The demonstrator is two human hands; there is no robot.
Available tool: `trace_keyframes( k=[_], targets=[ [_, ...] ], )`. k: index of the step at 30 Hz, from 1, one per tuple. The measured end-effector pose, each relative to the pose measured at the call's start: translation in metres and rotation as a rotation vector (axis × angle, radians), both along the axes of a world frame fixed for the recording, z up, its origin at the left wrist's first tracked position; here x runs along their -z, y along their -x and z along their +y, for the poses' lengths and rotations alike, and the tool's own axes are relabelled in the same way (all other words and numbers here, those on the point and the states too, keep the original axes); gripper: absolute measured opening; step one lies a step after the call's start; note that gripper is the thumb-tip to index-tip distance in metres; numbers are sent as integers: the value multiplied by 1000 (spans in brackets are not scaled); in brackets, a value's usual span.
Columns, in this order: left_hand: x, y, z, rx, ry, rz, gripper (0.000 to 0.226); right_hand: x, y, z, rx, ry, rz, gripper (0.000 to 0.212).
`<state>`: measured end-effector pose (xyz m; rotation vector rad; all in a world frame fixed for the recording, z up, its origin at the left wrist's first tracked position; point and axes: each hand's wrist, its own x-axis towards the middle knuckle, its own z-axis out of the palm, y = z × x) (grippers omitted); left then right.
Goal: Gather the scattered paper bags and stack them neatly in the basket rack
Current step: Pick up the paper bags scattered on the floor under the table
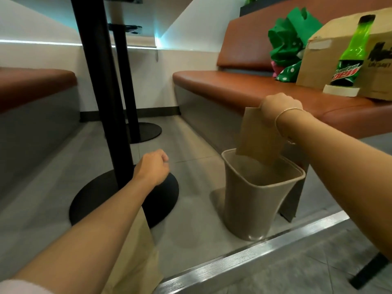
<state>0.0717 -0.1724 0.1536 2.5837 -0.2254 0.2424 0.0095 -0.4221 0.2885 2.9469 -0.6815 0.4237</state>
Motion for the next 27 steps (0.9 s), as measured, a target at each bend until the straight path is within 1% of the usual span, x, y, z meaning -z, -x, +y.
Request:
trace_keyframes(
  k=[2,5,8,11,16,19,21,24,27],
  targets=[
    [10,0,13,21,-86,73,13,21,-3,9,-34,1,48,31],
    [30,3,38,61,-218,174,16,54,-13,36,-94,34,61,27],
    [57,9,69,53,-276,253,18,84,-24,73,-204,51,78,25],
    [88,12,102,-20,-284,363,21,116,-28,117,-391,-1,183,29],
    [136,15,143,-58,-327,532,32,197,-32,188,-526,-212,447,30],
    [170,18,162,-83,-269,582,32,261,-28,225,-549,-290,550,34],
    [189,18,173,-116,-207,609,40,299,-24,245,-529,-373,590,41],
    [211,12,190,-213,-38,641,55,338,-21,266,-470,-482,621,50],
    [225,4,200,-277,129,608,57,361,-21,279,-406,-532,578,54]
  ],
)
